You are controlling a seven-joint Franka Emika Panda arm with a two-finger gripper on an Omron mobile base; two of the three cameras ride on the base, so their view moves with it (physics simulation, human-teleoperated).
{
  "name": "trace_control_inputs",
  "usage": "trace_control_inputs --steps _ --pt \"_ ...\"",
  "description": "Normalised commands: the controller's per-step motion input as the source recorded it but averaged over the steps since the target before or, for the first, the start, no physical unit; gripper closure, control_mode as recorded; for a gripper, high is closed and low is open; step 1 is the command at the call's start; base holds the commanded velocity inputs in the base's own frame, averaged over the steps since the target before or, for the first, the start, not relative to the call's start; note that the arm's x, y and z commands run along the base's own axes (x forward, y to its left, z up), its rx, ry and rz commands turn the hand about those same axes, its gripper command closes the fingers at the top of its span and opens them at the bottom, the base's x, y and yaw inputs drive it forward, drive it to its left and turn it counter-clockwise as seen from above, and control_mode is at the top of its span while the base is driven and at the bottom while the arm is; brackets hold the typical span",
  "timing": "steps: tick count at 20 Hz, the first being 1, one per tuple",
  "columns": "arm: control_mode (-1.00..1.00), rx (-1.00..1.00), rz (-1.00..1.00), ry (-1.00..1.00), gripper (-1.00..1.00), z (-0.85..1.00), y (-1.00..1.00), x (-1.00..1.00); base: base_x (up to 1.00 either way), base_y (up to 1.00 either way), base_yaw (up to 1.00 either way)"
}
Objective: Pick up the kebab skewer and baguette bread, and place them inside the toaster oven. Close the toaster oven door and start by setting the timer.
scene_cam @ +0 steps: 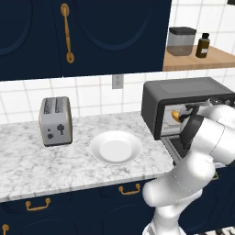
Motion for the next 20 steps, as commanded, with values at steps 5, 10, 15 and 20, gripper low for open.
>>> trace_control_inputs --steps 5,10,15,20 --pt "-1.0 0.0 -0.06 0.0 -1.0 0.0 0.0 0.31 0.0 0.0 0.0" --pt "-1.0 0.0 -0.06 0.0 -1.0 0.0 0.0 0.05 0.0 0.0 0.0" --pt "-1.0 0.02 -0.06 -0.06 -1.0 -0.01 0.0 0.01 0.0 0.0 0.0" --pt "-1.0 0.09 -0.11 -0.1 -1.0 -0.03 0.01 0.13 0.0 0.0 0.0"
